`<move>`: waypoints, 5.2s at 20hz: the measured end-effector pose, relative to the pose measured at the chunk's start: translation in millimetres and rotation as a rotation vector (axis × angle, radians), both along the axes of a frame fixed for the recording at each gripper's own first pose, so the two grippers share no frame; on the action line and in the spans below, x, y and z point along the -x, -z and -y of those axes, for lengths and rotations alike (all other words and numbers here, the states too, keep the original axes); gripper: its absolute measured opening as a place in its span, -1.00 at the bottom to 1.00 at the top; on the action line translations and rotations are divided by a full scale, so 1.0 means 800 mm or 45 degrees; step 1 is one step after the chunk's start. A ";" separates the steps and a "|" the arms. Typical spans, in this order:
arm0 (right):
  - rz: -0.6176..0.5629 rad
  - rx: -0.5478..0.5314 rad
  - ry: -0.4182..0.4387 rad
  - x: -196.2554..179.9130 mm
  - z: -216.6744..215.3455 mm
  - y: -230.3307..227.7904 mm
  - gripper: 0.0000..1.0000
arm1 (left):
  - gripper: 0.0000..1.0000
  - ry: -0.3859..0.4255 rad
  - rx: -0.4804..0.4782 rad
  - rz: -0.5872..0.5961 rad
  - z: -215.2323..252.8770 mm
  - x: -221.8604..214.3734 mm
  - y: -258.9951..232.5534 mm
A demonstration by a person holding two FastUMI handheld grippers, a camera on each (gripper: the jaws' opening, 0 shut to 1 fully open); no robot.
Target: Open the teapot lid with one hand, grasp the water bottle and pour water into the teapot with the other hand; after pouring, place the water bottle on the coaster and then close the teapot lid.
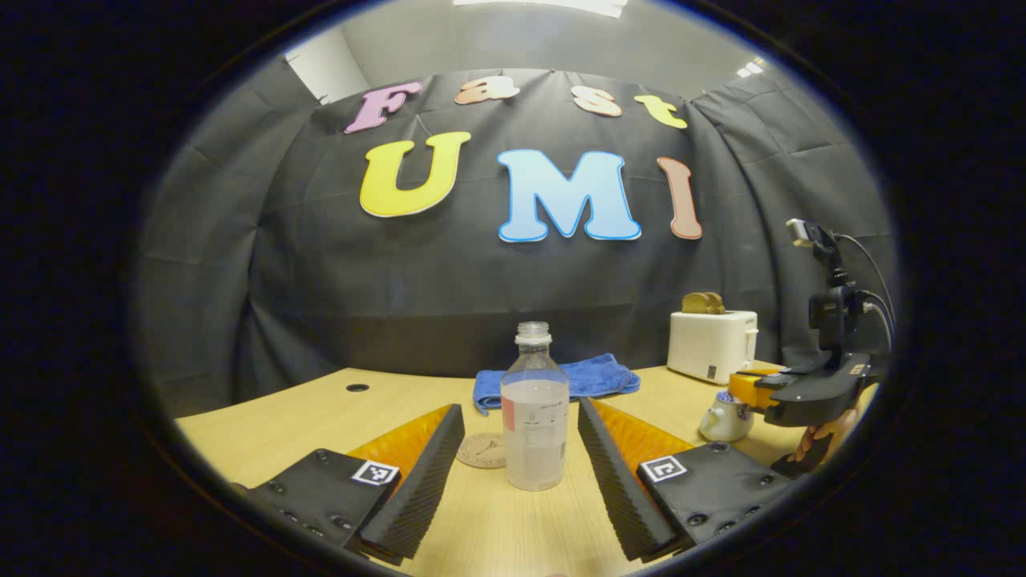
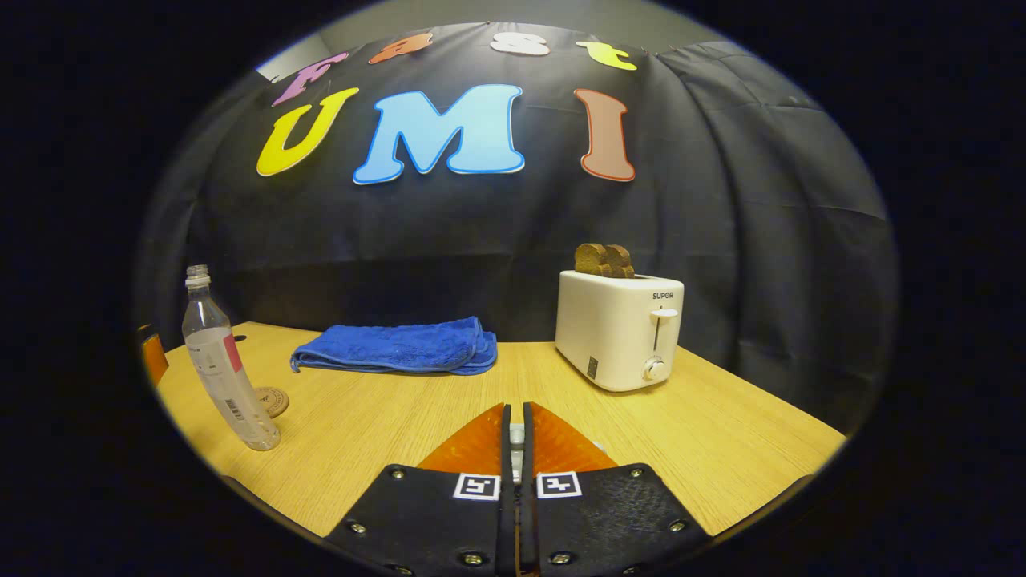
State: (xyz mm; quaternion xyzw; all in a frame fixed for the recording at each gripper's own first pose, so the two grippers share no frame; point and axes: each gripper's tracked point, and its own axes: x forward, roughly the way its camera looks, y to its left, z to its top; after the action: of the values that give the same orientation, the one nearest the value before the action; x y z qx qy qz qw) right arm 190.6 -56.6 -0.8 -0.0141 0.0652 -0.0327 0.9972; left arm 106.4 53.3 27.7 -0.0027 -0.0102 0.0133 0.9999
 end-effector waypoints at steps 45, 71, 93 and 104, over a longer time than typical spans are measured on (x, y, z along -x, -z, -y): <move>0.078 0.000 -0.301 0.250 -0.045 -0.024 -0.95 | 0.73 0.059 -0.202 -0.181 0.022 -0.127 0.031; 0.056 -0.083 -0.247 0.331 -0.014 0.006 -0.95 | 0.73 0.236 -1.412 -0.251 0.172 -0.145 0.051; 0.015 -0.105 -0.261 0.337 -0.006 0.015 -0.95 | 0.72 0.302 -2.120 -0.328 0.227 -0.160 0.064; 0.000 -0.120 -0.244 0.335 0.004 0.021 -0.95 | 0.72 0.275 -2.401 -0.344 0.229 -0.167 0.038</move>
State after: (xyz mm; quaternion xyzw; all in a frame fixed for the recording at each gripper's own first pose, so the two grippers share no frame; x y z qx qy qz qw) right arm -77.6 -59.6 -17.5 0.0265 0.0648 0.0661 0.9953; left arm 240.2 -129.7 -2.5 0.8039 0.0989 -0.0924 0.5791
